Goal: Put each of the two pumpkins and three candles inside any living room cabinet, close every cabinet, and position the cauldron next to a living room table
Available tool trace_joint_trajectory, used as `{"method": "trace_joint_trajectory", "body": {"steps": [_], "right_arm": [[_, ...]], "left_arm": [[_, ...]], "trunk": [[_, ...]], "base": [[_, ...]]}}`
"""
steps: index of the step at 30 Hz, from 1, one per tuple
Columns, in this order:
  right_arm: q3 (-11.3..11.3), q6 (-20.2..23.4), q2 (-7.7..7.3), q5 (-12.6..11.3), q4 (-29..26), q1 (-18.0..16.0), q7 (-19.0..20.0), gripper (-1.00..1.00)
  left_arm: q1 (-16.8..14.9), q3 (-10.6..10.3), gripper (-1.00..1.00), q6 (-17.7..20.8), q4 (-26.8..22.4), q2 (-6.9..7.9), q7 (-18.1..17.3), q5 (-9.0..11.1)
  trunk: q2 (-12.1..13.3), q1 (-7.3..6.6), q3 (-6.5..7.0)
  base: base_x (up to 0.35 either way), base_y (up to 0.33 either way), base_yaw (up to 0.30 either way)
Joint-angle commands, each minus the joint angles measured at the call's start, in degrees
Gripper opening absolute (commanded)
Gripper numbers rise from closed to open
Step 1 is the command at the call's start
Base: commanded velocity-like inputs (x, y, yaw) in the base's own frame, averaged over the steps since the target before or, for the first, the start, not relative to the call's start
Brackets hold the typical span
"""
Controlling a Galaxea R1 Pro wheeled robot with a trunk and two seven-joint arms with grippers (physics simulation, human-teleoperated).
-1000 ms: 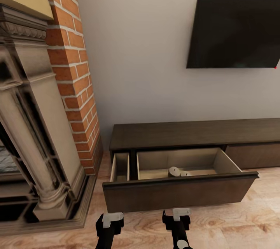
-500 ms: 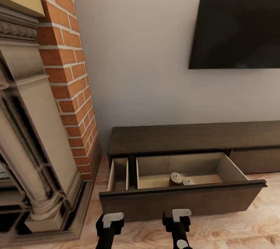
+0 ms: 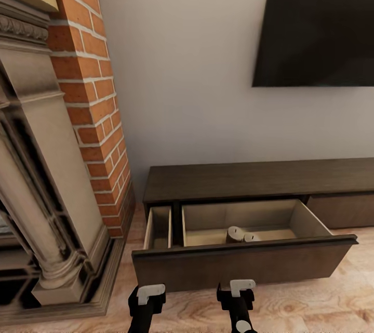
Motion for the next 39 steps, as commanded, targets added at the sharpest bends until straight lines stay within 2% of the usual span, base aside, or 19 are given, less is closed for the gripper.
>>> {"method": "trace_joint_trajectory", "body": {"steps": [1, 13, 28, 39], "right_arm": [[-0.4, -0.2, 0.03, 0.6, 0.1, 0.0, -0.2, 1.0], [-0.4, -0.3, 0.03, 0.6, 0.1, 0.0, -0.2, 1.0], [-0.4, -0.7, 0.03, 0.6, 0.1, 0.0, -0.1, 1.0], [-0.4, -0.7, 0.03, 0.6, 0.1, 0.0, -0.1, 1.0]], "left_arm": [[0.0, -0.5, 1.0, -0.1, 0.0, 0.01, 0.5, 0.1], [0.0, -0.5, 1.0, -0.1, 0.0, 0.01, 0.5, 0.0], [0.0, -0.5, 1.0, -0.2, 0.0, 0.01, 0.5, 0.0], [0.0, -0.5, 1.0, -0.2, 0.0, 0.01, 0.5, 0.0]], "trunk": [[-0.4, 0.21, -0.24], [-5.3, 2.85, -2.39], [-5.3, 2.85, -2.39], [-5.3, 2.85, -2.39]], "base": [[0.0, 0.0, 0.0], [0.0, 0.0, 0.0], [0.02, 0.0, 0.0], [0.273, 0.0, 0.0]]}}
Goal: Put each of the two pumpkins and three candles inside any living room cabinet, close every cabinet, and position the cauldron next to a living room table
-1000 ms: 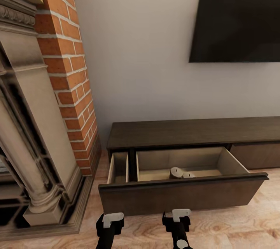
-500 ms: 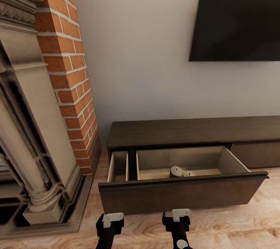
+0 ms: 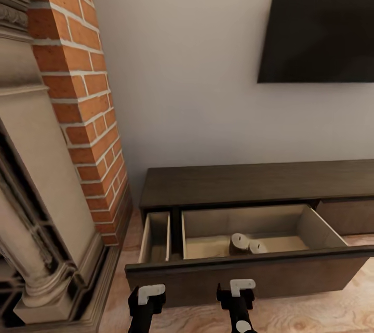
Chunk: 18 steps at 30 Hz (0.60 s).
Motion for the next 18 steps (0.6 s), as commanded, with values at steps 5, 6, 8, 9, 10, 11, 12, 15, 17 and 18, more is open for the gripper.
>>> {"method": "trace_joint_trajectory", "body": {"steps": [5, 6, 8, 9, 10, 11, 12, 15, 17, 18], "right_arm": [[-0.4, -0.2, 0.03, 0.6, 0.1, 0.0, -0.2, 1.0], [-0.4, -0.2, 0.03, 0.6, 0.1, 0.0, -0.2, 1.0], [-0.4, -0.2, 0.03, 0.6, 0.1, 0.0, -0.2, 1.0], [-0.4, -0.2, 0.03, 0.6, 0.1, 0.0, -0.2, 1.0], [-0.4, -0.1, 0.03, 0.6, 0.1, 0.0, -0.2, 1.0], [-0.4, -0.1, 0.03, 0.6, 0.1, 0.0, -0.2, 1.0], [-0.4, -0.1, 0.03, 0.6, 0.1, 0.0, -0.2, 1.0], [-0.4, -0.2, 0.03, 0.6, 0.0, 0.0, -0.2, 1.0], [-0.4, -0.1, 0.03, 0.6, 0.1, 0.0, -0.2, 1.0], [-0.4, -0.1, 0.03, 0.6, 0.1, 0.0, -0.2, 1.0]], "left_arm": [[0.0, -0.5, 1.0, -0.2, 0.0, 0.01, 0.5, 0.1], [0.0, -0.5, 1.0, -0.2, 0.0, 0.01, 0.5, 0.1], [0.0, -0.5, 1.0, -0.2, 0.0, 0.01, 0.5, 0.1], [0.0, -0.5, 1.0, -0.2, 0.0, 0.01, 0.5, 0.1], [0.0, -0.5, 1.0, -0.2, 0.0, 0.01, 0.5, 0.1], [0.0, -0.5, 1.0, -0.2, 0.0, 0.01, 0.5, 0.1], [0.0, -0.5, 1.0, -0.2, 0.0, 0.01, 0.5, 0.1], [0.0, -0.5, 1.0, -0.2, 0.0, 0.01, 0.5, 0.1], [0.0, -0.5, 1.0, -0.2, 0.0, 0.01, 0.5, 0.1], [0.0, -0.5, 1.0, -0.2, 0.0, 0.01, 0.5, 0.1]], "trunk": [[0.0, 0.02, -0.06], [0.0, 0.02, -0.06], [0.0, 0.02, -0.06], [0.0, 0.02, -0.06], [0.0, 0.02, -0.06], [0.0, 0.02, -0.06], [0.0, 0.02, -0.06], [0.0, 0.02, -0.06], [0.0, 0.02, -0.06], [0.0, 0.02, -0.06]], "base": [[0.157, 0.0, 0.0], [0.044, 0.0, 0.0], [0.025, 0.0, 0.0], [0.014, 0.0, 0.0], [0.007, 0.0, 0.0], [0.005, 0.0, 0.0], [0.004, 0.0, 0.0], [0.002, 0.0, 0.0], [0.0, 0.0, 0.0], [0.0, 0.0, 0.0]]}}
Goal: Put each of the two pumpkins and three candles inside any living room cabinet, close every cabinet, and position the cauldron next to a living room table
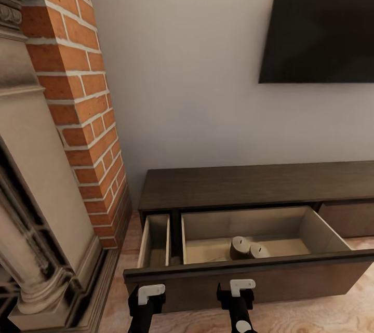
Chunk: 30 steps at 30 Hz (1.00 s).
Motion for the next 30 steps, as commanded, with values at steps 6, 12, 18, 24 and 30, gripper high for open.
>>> {"method": "trace_joint_trajectory", "body": {"steps": [6, 12, 18, 24, 30], "right_arm": [[-0.4, -0.2, 0.03, 0.6, 0.1, 0.0, -0.2, 1.0], [-0.4, -0.2, 0.03, 0.6, 0.1, 0.0, -0.2, 1.0], [-0.4, -0.2, 0.03, 0.6, 0.1, 0.0, -0.2, 1.0], [-0.4, -0.3, 0.03, 0.6, 0.1, 0.0, -0.1, 1.0], [-0.4, -0.4, 0.03, 0.6, 0.1, 0.0, 0.0, 1.0]], "left_arm": [[0.0, -0.5, 1.0, 0.0, 0.0, 0.01, 0.5, 0.0], [0.0, -0.5, 1.0, 0.0, 0.0, 0.01, 0.5, 0.0], [0.0, -0.5, 1.0, 0.0, 0.0, 0.01, 0.5, 0.0], [0.0, -0.5, 1.0, -0.1, 0.0, 0.01, 0.5, 0.0], [0.0, -0.5, 1.0, -0.1, 0.0, 0.01, 0.5, 0.0]], "trunk": [[0.0, -0.01, -0.05], [0.0, -0.01, -0.05], [0.0, -0.01, -0.05], [0.0, -0.01, -0.05], [0.0, -0.01, -0.05]], "base": [[0.048, 0.0, 0.0], [0.178, 0.0, 0.0], [0.201, 0.0, 0.0], [0.2, 0.0, 0.0], [0.178, 0.0, 0.0]]}}
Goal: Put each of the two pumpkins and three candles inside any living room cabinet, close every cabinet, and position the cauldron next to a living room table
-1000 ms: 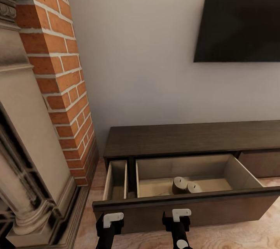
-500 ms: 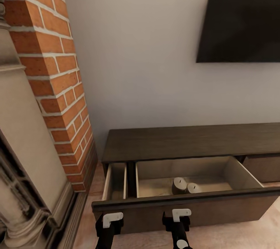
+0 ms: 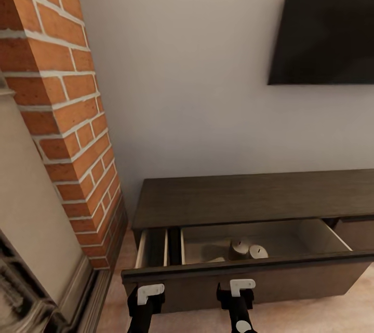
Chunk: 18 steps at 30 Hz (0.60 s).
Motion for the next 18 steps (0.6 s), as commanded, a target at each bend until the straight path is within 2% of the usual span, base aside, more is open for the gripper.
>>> {"method": "trace_joint_trajectory", "body": {"steps": [1, 18], "right_arm": [[-0.4, -0.2, 0.03, 0.6, 0.1, 0.0, -0.2, 1.0], [-0.4, -0.2, 0.03, 0.6, 0.1, 0.0, -0.1, 1.0]], "left_arm": [[-0.1, -0.9, 1.0, 0.0, -0.1, 0.0, 0.5, -0.4], [-0.1, -1.0, 1.0, 0.0, -0.1, 0.0, 0.5, -0.5]], "trunk": [[0.0, 0.01, -0.05], [0.0, 0.01, -0.05]], "base": [[0.17, 0.0, 0.0], [0.149, 0.0, 0.0]]}}
